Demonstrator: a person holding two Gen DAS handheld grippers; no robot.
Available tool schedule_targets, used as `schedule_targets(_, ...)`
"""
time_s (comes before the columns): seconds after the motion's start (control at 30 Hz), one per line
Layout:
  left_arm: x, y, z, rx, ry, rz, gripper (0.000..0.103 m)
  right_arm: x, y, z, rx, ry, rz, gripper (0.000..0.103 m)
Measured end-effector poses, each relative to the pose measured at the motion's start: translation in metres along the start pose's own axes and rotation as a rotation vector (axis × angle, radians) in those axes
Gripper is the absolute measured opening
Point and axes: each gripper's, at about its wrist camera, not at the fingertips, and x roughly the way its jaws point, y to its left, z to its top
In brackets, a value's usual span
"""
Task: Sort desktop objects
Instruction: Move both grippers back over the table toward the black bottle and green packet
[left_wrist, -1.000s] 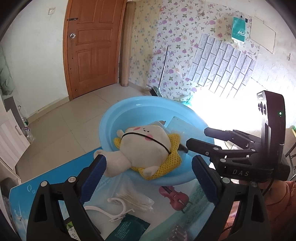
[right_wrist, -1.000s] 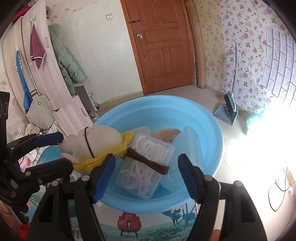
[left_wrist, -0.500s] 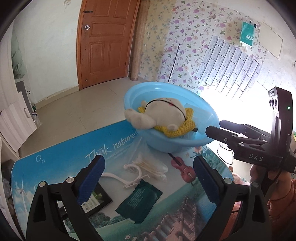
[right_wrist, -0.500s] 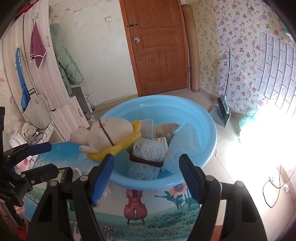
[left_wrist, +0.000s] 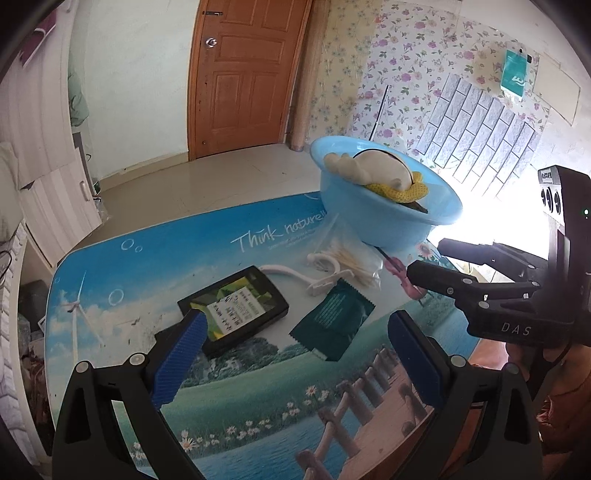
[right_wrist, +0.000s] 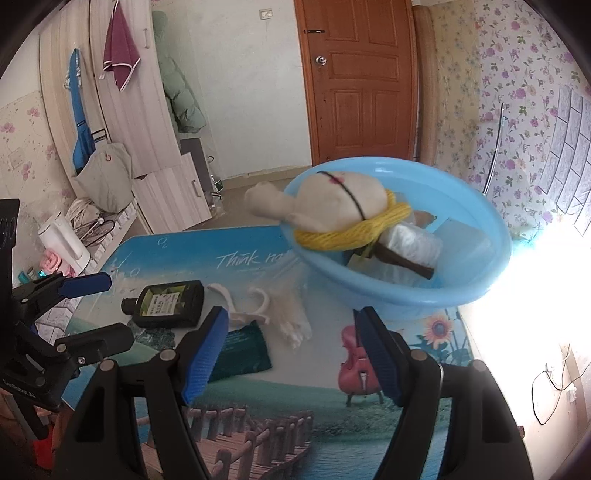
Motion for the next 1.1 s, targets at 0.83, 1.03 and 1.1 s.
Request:
schedule_targets(0.83, -0.019, 0.024, -0.037, -0.065, 0.001, 0.053, 0.102, 0.006, 0.057, -0.030, -0.116, 0.097, 0.040, 0.072)
schedule_targets(1.03, -0.016, 0.018, -0.038, -0.049, 0.009, 0.056, 0.102, 0.004, 0.049, -0.034, -0.097, 0.097, 0.038, 0.072)
schedule_targets(1.1, -0.015, 0.017, -0.038, -0.048, 0.013, 0.059, 0.102, 0.003, 0.047, -0.036, -0.090, 0.097, 0.040, 0.072)
